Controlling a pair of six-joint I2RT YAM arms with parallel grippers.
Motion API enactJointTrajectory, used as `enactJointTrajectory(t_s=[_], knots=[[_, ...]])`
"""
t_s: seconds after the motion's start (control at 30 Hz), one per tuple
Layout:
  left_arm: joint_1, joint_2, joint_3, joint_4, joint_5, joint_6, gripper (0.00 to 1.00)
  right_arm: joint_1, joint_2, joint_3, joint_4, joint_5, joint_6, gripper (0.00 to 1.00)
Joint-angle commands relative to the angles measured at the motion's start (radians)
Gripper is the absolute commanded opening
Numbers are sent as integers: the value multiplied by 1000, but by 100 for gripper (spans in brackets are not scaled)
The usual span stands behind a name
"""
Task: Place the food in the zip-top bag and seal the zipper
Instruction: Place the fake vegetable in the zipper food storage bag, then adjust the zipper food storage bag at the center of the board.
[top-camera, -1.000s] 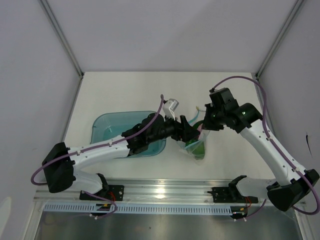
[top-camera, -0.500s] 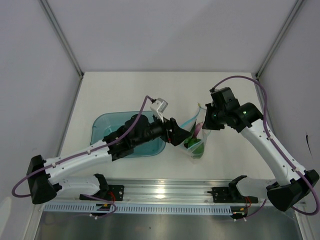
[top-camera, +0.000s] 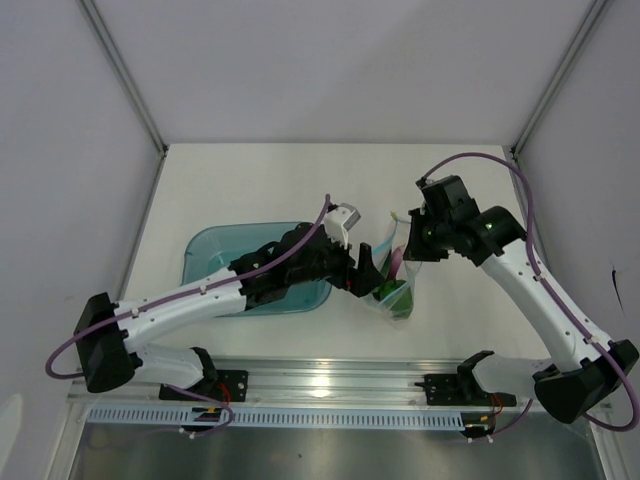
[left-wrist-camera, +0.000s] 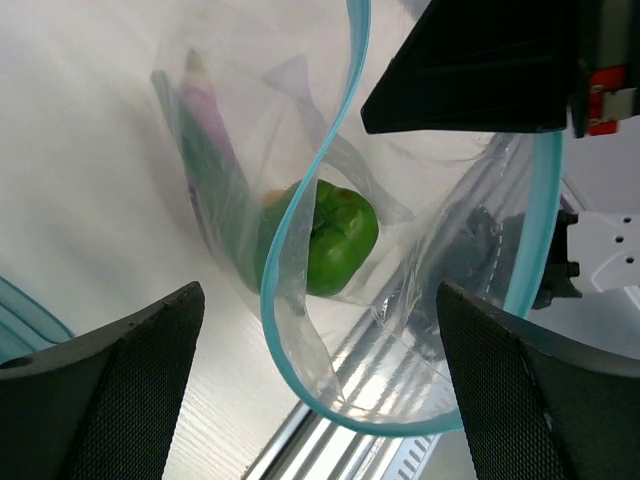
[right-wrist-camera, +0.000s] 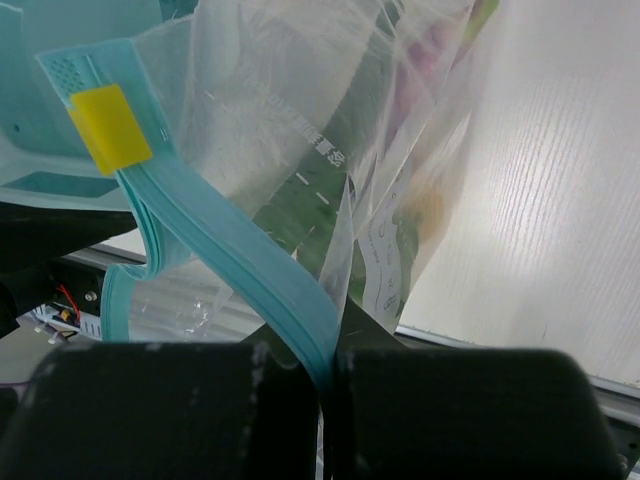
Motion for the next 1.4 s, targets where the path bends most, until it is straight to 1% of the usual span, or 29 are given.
enactJointTrajectory(t_s=[0.0, 0.1, 0.13, 0.2, 0.23, 0.27, 0.33, 0.37, 0.43, 0.47, 0.5, 0.53, 0.57, 0.63, 0.87, 0.97, 1.07, 1.1, 1.2, 1.23, 1.3, 1.33, 1.37], knots=[[3, 41, 63, -15, 90, 2, 97, -4, -40, -13, 28, -24, -9, 0], [7, 79, 91, -4, 123, -5, 96, -4, -52, -26, 27, -31, -6, 0], [17, 90, 96, -4, 132, -11, 94, -4, -55, -27, 28, -35, -6, 0], [30, 110, 106, 5, 159, -25, 88, -4, -60, -32, 33, -49, -4, 0], [41, 130, 110, 25, 211, -30, 83, -4, -62, -35, 33, -63, -4, 0], [61, 138, 111, 33, 236, -42, 71, -4, -68, -35, 33, -70, -4, 2], [78, 154, 113, 53, 297, -54, 54, -4, -74, -39, 33, -86, -6, 14], [92, 158, 110, 71, 317, -63, 39, -5, -80, -41, 31, -89, -9, 27], [105, 167, 106, 83, 354, -73, 28, -5, -86, -38, 27, -95, -10, 39], [115, 167, 103, 85, 363, -74, 19, -5, -94, -35, 27, -109, -14, 46], [119, 170, 105, 83, 370, -73, 16, -5, -95, -33, 25, -118, -15, 49], [125, 171, 103, 80, 379, -70, 10, -4, -100, -27, 24, -138, -15, 52], [130, 170, 102, 76, 385, -70, 7, -5, -105, -24, 22, -152, -17, 55], [142, 168, 97, 76, 399, -68, 1, -5, -111, -21, 18, -179, -18, 55], [182, 156, 74, 96, 472, -53, 1, -4, -160, -88, 65, -354, -43, 51], [201, 168, 74, 108, 512, -63, 1, -2, -187, -136, 138, -437, -34, 50], [211, 181, 57, 142, 571, -88, 4, -2, -194, -177, 209, -498, -27, 51], [214, 182, 48, 178, 607, -96, 5, -2, -187, -184, 218, -509, -27, 51], [227, 187, 24, 260, 662, -137, 19, -1, -180, -205, 246, -509, -29, 52], [233, 188, 4, 301, 702, -152, 27, -5, -181, -217, 266, -517, -29, 54], [237, 190, -4, 330, 735, -166, 37, -5, -192, -226, 290, -525, -27, 59], [242, 188, -18, 344, 759, -180, 45, -5, -195, -233, 298, -528, -27, 64], [245, 190, -22, 378, 773, -189, 49, -5, -198, -245, 306, -532, -29, 65]])
